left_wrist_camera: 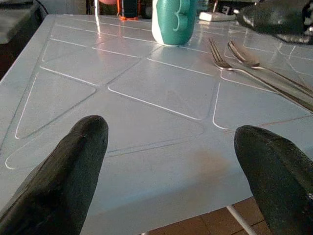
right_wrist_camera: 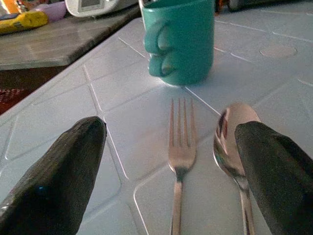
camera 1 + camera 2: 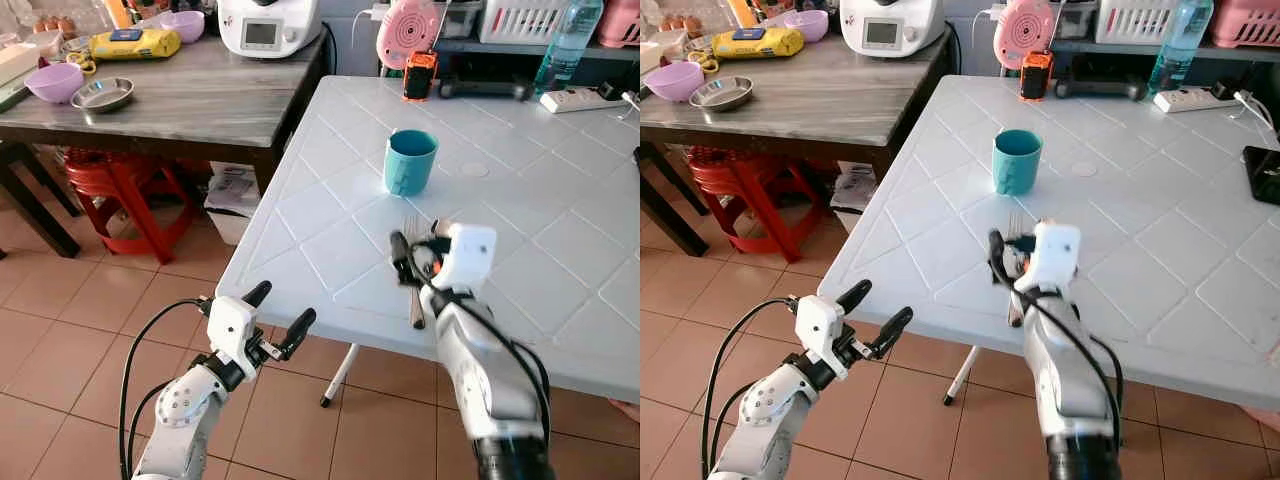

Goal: Setting the table

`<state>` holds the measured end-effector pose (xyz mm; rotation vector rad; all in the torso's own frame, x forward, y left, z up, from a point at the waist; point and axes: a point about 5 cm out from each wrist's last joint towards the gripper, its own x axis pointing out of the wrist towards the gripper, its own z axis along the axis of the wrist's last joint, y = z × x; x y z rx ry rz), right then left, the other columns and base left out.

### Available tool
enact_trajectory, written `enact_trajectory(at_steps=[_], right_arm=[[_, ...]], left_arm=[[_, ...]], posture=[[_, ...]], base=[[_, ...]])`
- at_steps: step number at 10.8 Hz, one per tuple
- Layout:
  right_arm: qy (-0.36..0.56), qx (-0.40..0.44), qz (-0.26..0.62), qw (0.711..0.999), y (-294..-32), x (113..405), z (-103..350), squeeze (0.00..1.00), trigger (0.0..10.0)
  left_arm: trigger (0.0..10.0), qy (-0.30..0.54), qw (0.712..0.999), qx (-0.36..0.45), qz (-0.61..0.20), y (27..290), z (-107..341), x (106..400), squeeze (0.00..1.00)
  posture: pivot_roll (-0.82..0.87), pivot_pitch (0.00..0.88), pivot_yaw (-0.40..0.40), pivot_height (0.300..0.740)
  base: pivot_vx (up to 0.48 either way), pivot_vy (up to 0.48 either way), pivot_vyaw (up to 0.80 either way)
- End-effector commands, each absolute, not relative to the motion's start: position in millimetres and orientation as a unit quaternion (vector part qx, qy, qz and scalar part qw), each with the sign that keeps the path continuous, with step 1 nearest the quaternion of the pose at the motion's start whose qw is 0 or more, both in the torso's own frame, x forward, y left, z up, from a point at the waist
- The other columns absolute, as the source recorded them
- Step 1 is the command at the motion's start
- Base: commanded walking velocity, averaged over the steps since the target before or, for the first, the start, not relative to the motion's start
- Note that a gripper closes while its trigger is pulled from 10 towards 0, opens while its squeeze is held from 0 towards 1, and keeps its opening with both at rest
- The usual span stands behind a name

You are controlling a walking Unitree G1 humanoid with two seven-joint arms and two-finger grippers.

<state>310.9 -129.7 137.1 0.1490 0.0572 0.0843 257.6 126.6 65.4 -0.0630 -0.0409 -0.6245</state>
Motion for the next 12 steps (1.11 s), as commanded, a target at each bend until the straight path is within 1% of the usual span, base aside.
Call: enact_trajectory(at_steps=[1,2,5,7,8,10,12], right_arm=[[0.053,0.086,0.054,0.993,-123.6,312.7,133.4,0.00,10.0],[0.084,0.079,0.057,0.992,-120.6,313.2,127.1,0.00,10.0],[0.114,0.081,0.051,0.989,-121.9,312.4,116.7,0.00,10.0],[0.139,0.081,0.054,0.985,-124.5,313.6,111.8,0.00,10.0],[0.144,0.082,0.052,0.985,-125.8,315.3,111.3,0.00,10.0],[0.145,0.087,0.056,0.984,-124.5,318.3,113.0,0.00,10.0],[0.148,0.093,0.058,0.983,-121.5,320.1,114.2,0.00,10.0]], left_arm=[[10.0,-0.018,0.950,-0.022,-0.311,127.8,64.1,257.6,0.00],[10.0,-0.021,0.950,-0.022,-0.311,126.4,64.6,257.9,0.00],[10.0,-0.038,0.944,-0.028,-0.327,123.3,71.7,257.3,0.00],[10.0,-0.060,0.940,-0.031,-0.335,120.2,86.0,262.0,0.00],[10.0,-0.063,0.934,-0.008,-0.351,118.8,88.4,262.6,0.00],[10.0,-0.056,0.932,-0.003,-0.357,117.7,89.8,261.4,0.00],[10.0,-0.065,0.923,0.012,-0.380,110.2,100.1,256.0,0.00]], posture=[[-0.10,0.098,0.075,0.740],[-0.10,0.094,0.070,0.740],[-0.10,0.092,0.065,0.740],[-0.11,0.088,0.062,0.740],[-0.11,0.088,0.063,0.740],[-0.11,0.090,0.065,0.740],[-0.10,0.091,0.065,0.740]], base=[[0.000,0.000,0.00],[0.000,0.000,0.00],[0.000,0.000,0.00],[0.000,0.000,0.00],[0.000,0.000,0.00],[0.000,0.000,0.00],[0.000,0.000,0.00]])
